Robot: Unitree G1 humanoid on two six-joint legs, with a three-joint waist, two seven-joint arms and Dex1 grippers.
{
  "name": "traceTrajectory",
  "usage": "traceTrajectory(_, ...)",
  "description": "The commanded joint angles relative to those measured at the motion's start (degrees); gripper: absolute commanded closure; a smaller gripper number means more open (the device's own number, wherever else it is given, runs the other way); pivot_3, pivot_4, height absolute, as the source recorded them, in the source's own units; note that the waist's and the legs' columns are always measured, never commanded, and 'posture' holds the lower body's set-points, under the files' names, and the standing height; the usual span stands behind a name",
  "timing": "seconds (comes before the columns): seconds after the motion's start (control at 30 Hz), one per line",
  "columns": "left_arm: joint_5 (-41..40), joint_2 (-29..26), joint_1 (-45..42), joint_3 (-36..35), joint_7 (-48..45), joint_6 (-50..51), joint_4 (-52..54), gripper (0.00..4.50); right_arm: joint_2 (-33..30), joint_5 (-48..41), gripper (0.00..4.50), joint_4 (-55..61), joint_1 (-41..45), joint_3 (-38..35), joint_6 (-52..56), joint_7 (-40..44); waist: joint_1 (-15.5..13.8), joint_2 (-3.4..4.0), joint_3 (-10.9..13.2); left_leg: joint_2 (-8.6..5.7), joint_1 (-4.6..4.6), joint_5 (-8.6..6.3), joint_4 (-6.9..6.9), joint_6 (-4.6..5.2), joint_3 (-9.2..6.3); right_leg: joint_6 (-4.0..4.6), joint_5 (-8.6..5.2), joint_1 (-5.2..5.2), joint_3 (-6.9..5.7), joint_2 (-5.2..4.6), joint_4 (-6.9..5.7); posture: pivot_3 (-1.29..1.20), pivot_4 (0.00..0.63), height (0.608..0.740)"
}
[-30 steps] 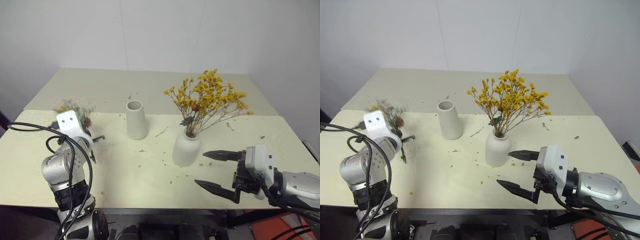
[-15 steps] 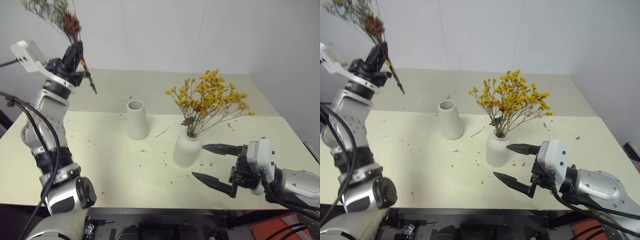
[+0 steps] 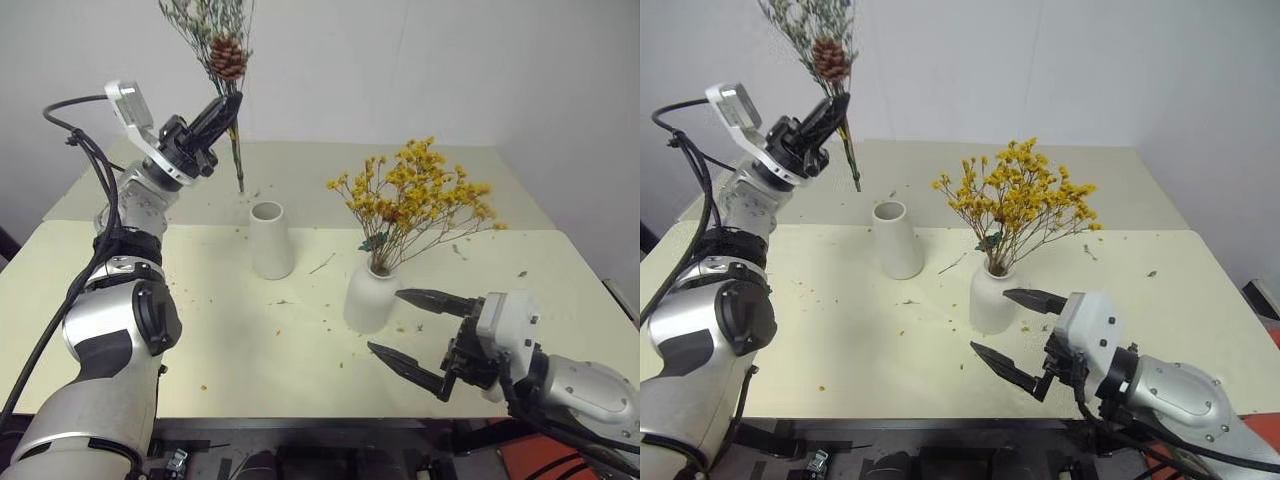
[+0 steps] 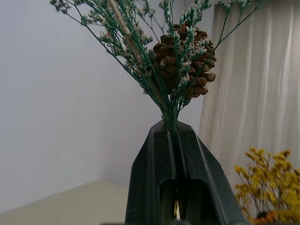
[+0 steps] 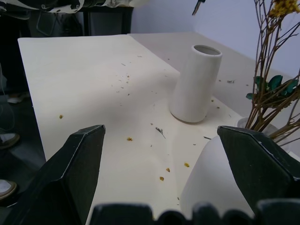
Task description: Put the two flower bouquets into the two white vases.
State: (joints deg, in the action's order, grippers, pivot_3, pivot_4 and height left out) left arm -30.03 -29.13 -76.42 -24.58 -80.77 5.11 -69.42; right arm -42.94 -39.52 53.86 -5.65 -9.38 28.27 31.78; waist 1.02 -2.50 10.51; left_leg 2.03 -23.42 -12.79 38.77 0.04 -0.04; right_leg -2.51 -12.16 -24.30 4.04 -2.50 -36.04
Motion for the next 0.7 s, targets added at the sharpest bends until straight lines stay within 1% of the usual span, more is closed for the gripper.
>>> traceTrajectory(0.03,2.1,0.2,-3.8,0.2,-0.7,-4.8,-1.9,4.48,0.6,0.8,0.00,3.2,-1.4,-0.7,-0.4,-1.6,-0.1,0.00,0.0,0.00,-0.01,0.00,0.01,0.00,0.00,-0.01,0.00,0.00,0.00,0.00,0.00,0.00,0.150,0.740)
traceTrajectory(0.3,3.1,0.5,-5.4,-1.9,1.7,-7.1,-4.5,4.48,1.0,1.5,0.00,4.5,-3.3,-1.1,-0.3,-3.1,-0.2,0.00,0.0,0.00,-0.02,0.00,0.05,0.00,0.00,-0.03,0.00,0.01,0.00,-0.01,-0.01,0.00,0.150,0.740)
traceTrajectory(0.57,2.1,1.5,-4.3,-4.9,3.3,-5.0,-5.7,4.48,1.1,1.6,0.00,4.7,-3.3,-0.2,-0.1,-3.6,-0.2,0.00,0.0,0.00,0.00,0.00,0.06,0.00,0.00,-0.03,0.01,0.01,0.00,-0.01,-0.05,0.00,0.150,0.740)
traceTrajectory(0.7,2.9,1.8,-3.3,-5.5,4.5,-4.2,-6.2,4.48,1.4,1.9,0.00,5.0,-3.2,0.1,0.1,-4.5,-0.2,0.00,0.0,0.00,0.00,0.00,0.06,0.00,0.00,-0.03,0.01,0.01,0.00,-0.01,-0.05,0.00,0.150,0.740)
